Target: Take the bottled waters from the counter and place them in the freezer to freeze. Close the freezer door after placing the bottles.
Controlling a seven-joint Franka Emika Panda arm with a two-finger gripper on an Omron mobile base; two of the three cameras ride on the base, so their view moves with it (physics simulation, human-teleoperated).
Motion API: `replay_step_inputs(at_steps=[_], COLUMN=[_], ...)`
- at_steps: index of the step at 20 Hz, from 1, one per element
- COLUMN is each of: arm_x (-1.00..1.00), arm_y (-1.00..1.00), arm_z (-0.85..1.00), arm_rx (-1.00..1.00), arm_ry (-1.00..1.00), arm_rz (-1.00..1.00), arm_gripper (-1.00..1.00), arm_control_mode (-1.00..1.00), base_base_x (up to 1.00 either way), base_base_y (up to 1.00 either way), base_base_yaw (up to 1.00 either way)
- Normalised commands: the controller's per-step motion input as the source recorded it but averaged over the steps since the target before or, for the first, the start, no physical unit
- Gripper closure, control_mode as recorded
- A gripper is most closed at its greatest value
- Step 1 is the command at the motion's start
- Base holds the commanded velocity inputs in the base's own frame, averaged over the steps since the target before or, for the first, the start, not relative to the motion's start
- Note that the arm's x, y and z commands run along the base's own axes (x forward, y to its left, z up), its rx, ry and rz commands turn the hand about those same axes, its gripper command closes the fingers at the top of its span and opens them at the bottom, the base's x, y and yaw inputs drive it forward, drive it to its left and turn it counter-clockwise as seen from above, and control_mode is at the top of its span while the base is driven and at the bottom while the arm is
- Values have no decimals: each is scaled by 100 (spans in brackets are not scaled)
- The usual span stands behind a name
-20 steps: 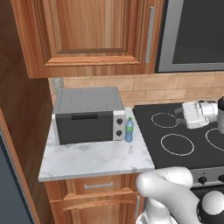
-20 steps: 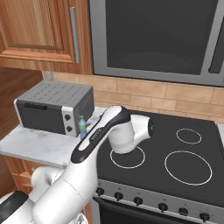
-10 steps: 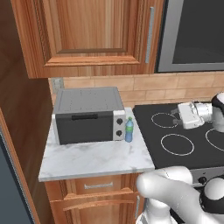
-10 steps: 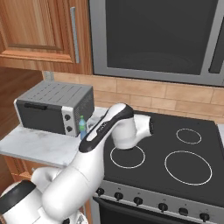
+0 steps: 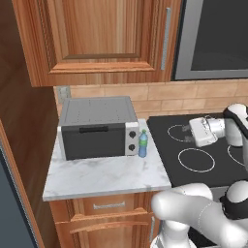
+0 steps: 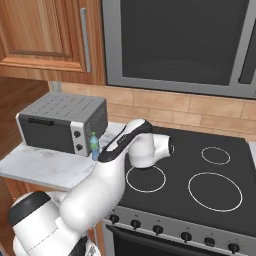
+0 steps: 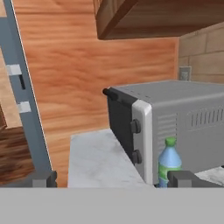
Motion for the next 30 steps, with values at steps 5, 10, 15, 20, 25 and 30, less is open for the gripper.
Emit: replay_step_inputs(at_steps=[5, 10, 15, 20, 25, 30], arm_x=[27, 27, 33, 21, 36, 38], arm_y=[5, 7, 1, 7, 13, 13], arm_z=[-25, -31, -25, -19, -15, -10], arm_rx=[-1, 0, 0, -1, -1, 0], arm_ry=[0, 0, 0, -2, -2, 0], arm_rz=[4, 4, 4, 1, 0, 0], arm_gripper=[-100, -100, -100, -100, -100, -100], arm_control_mode=[-100, -100, -100, -100, -100, -100], base_base_x=[0, 0, 0, 0, 0, 0], base_base_y=[0, 0, 0, 0, 0, 0], base_base_yaw=[0, 0, 0, 0, 0, 0])
